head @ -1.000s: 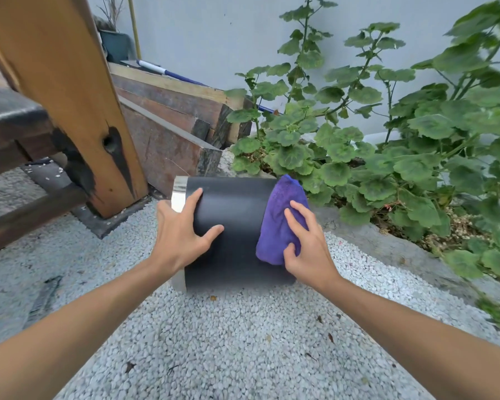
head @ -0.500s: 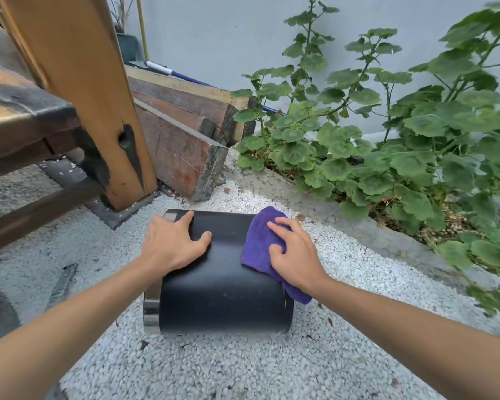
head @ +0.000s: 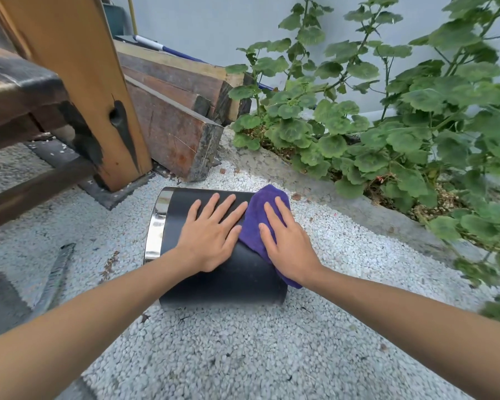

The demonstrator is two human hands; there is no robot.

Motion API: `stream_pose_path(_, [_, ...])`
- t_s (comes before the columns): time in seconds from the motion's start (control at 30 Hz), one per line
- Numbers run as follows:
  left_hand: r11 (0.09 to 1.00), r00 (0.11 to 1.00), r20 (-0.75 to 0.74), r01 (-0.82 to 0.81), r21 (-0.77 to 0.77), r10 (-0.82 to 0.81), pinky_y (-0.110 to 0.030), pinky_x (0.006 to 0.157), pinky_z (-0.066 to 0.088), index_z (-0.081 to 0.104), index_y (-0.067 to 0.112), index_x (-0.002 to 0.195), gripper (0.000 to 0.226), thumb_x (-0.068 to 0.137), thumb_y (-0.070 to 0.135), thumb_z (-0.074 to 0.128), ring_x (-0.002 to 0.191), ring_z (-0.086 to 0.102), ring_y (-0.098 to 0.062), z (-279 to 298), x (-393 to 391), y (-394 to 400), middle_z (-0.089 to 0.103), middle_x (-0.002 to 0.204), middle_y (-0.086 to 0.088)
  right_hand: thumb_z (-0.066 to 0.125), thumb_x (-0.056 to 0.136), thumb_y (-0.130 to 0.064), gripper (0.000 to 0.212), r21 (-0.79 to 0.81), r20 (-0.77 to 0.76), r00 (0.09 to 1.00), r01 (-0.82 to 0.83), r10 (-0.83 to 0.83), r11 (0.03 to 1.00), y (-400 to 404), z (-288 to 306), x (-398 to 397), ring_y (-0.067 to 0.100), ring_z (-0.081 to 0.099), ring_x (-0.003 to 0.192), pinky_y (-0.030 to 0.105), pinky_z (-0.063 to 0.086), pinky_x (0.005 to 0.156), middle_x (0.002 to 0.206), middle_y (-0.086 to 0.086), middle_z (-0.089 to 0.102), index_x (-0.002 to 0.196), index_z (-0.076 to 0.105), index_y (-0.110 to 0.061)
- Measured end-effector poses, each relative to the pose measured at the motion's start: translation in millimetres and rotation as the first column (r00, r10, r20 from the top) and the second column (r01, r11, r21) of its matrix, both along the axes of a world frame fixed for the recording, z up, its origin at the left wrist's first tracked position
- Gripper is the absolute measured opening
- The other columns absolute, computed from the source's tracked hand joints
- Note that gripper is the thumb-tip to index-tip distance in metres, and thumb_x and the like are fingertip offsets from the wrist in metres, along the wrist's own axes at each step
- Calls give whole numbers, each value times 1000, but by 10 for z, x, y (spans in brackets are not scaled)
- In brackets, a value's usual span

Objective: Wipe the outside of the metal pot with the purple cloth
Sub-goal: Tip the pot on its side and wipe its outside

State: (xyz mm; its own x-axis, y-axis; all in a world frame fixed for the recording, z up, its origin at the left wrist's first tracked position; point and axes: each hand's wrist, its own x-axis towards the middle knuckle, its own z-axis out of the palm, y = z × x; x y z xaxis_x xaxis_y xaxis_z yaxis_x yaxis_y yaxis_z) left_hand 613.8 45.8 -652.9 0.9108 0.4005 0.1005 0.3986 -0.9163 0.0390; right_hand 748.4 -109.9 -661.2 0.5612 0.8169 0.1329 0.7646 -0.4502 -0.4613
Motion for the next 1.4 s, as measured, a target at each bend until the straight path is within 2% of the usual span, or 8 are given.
stream_pose_path(0.4, [1000, 1000, -11, -4, 11, 4, -51, 121, 5, 4, 37, 158, 57, 103, 48, 12, 155, 3, -25, -2, 9, -11, 7, 168, 6, 31, 106, -44, 61, -9, 135, 982, -130, 130, 991, -390, -160, -135, 28, 38, 145, 43, 43, 111, 170, -4, -5, 161, 20, -19])
stream_pose_path(0.67, [1000, 1000, -4, 0, 8, 0, -51, 122, 5, 3, 38, 158, 57, 103, 50, 13, 155, 3, -25, -8, 0, 4, 7, 168, 6, 41, 106, -39, 59, -18, 244, 948, -204, 202, 979, -667, -241, -241, 25, 64, 119, 36, 56, 76, 170, 1, 3, 157, 31, -12])
stream_pose_path(0.8, [1000, 1000, -4, 2, 7, -2, -51, 122, 5, 3, 37, 158, 57, 103, 50, 13, 155, 3, -25, 1, -2, -12, 7, 168, 5, 41, 105, -36, 57, -60, 257, 918, -296, 302, 953, -871, -297, -247, 26, 62, 123, 38, 60, 79, 170, 3, 6, 156, 34, -11])
stream_pose_path(0.93, [1000, 1000, -13, 2, 16, -2, -52, 122, 5, 2, 37, 158, 58, 103, 50, 12, 155, 3, -25, 3, -3, -17, 6, 168, 5, 50, 105, -24, 57, -122, 229, 890, -377, 395, 918, -1058, -338, -200, 21, 55, 132, 34, 54, 98, 171, -6, 0, 158, 30, -16])
stream_pose_path(1.2, [1000, 1000, 27, -4, -28, 5, -54, 121, 2, 8, 40, 157, 56, 103, 52, 15, 155, -6, -24, -8, -63, -21, 10, 168, 6, 55, 97, -5, 78, -350, 214, 838, -415, 503, 840, -1306, -267, -63, 17, 45, 136, 37, 58, 87, 165, -25, -17, 161, 16, -30])
stream_pose_path(1.27, [999, 999, 36, -8, -51, 10, -56, 119, 1, 11, 44, 156, 56, 101, 55, 15, 155, -8, -23, -4, -107, -12, 10, 168, 5, 65, 88, -1, 85, -418, 283, 794, -402, 538, 814, -1356, -220, -53, 17, 54, 119, 32, 59, 77, 166, -22, -6, 158, 27, -29])
stream_pose_path(1.33, [999, 997, 74, -32, -40, 35, -57, 118, 4, 22, 47, 153, 55, 100, 57, 16, 155, -4, -24, 15, -185, 29, 16, 167, -1, 80, 71, 0, 86, -455, 357, 740, -394, 570, 798, -1430, -174, -19, 15, 60, 95, 28, 57, 69, 164, -15, 28, 147, 50, -25])
stream_pose_path(1.4, [991, 977, 166, -129, -19, 131, -56, 114, 12, 42, 41, 145, 52, 98, 56, 24, 152, 11, -27, 76, -298, 116, 28, 161, -8, 86, 63, -3, 77, -497, 415, 673, -396, 613, 772, -1503, -167, 47, 17, 62, 89, 29, 55, 69, 151, -11, 51, 134, 64, -23])
